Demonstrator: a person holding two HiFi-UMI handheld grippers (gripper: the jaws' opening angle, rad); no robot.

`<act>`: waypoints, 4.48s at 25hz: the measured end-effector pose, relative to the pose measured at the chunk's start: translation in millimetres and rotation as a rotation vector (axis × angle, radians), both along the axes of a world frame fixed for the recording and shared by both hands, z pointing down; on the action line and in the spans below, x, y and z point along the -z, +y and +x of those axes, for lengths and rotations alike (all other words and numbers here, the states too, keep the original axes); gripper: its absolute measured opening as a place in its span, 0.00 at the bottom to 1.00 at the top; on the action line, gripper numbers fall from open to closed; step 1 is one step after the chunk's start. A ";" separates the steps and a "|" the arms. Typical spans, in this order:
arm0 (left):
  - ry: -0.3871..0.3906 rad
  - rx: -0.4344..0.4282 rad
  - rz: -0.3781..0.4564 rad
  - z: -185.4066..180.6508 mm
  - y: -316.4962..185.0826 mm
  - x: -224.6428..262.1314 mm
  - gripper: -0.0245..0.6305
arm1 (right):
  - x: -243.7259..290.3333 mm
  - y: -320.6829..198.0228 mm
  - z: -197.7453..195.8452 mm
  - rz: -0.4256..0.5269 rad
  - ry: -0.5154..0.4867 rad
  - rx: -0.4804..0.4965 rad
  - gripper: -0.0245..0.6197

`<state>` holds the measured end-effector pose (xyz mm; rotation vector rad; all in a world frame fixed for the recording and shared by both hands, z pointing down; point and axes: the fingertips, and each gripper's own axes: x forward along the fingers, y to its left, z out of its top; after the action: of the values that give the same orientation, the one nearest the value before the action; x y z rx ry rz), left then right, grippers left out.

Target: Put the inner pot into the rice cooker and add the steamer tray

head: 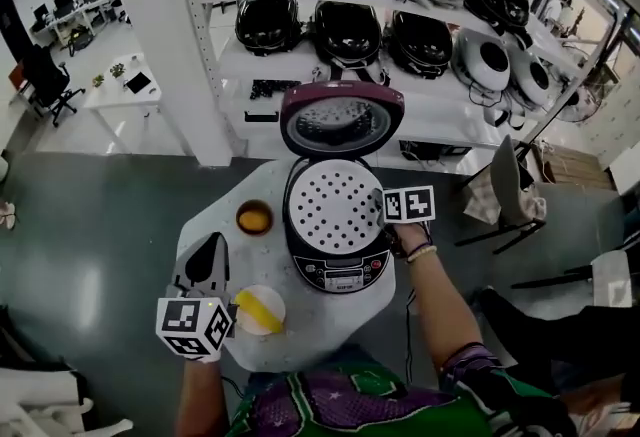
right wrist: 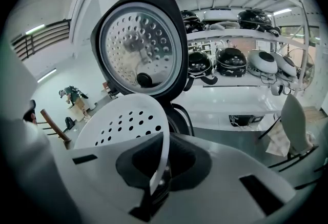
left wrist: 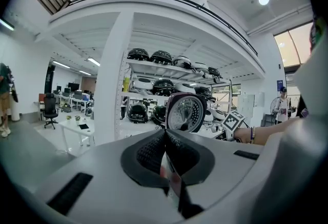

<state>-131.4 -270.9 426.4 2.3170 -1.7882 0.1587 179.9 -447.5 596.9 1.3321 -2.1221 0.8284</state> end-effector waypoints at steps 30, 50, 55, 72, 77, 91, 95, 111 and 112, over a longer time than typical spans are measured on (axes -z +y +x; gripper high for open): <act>-0.030 -0.027 0.007 -17.9 19.4 4.4 0.07 | 21.3 18.9 9.6 0.245 0.137 0.005 0.29; -0.039 -0.033 -0.016 -1.5 17.2 -0.8 0.07 | -5.2 20.5 12.8 0.189 0.142 0.052 0.05; -0.039 -0.029 -0.015 -4.3 15.3 0.5 0.07 | 5.1 18.0 12.7 0.213 0.138 0.038 0.05; -0.014 -0.097 0.041 -38.6 59.9 19.2 0.07 | 59.5 116.5 5.3 0.291 0.059 -0.125 0.05; -0.008 -0.146 0.058 -47.9 82.0 16.5 0.07 | 72.9 181.7 0.4 0.320 0.048 -0.197 0.05; 0.023 -0.203 0.124 -66.5 158.4 47.5 0.07 | 182.0 323.8 -22.2 0.554 -0.030 -0.265 0.05; 0.016 -0.166 0.155 -68.7 192.8 65.9 0.07 | 220.7 347.7 -25.3 0.632 -0.062 -0.214 0.05; 0.006 -0.049 0.213 36.7 375.9 87.0 0.07 | 239.1 522.7 58.9 0.684 -0.140 -0.107 0.05; 0.001 -0.044 0.213 41.4 386.0 86.8 0.07 | 238.3 531.9 62.5 0.685 -0.139 -0.103 0.05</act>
<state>-90.0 115.0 339.5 2.5003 -1.8347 -0.0277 242.4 84.4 358.6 1.7608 -2.5902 0.2185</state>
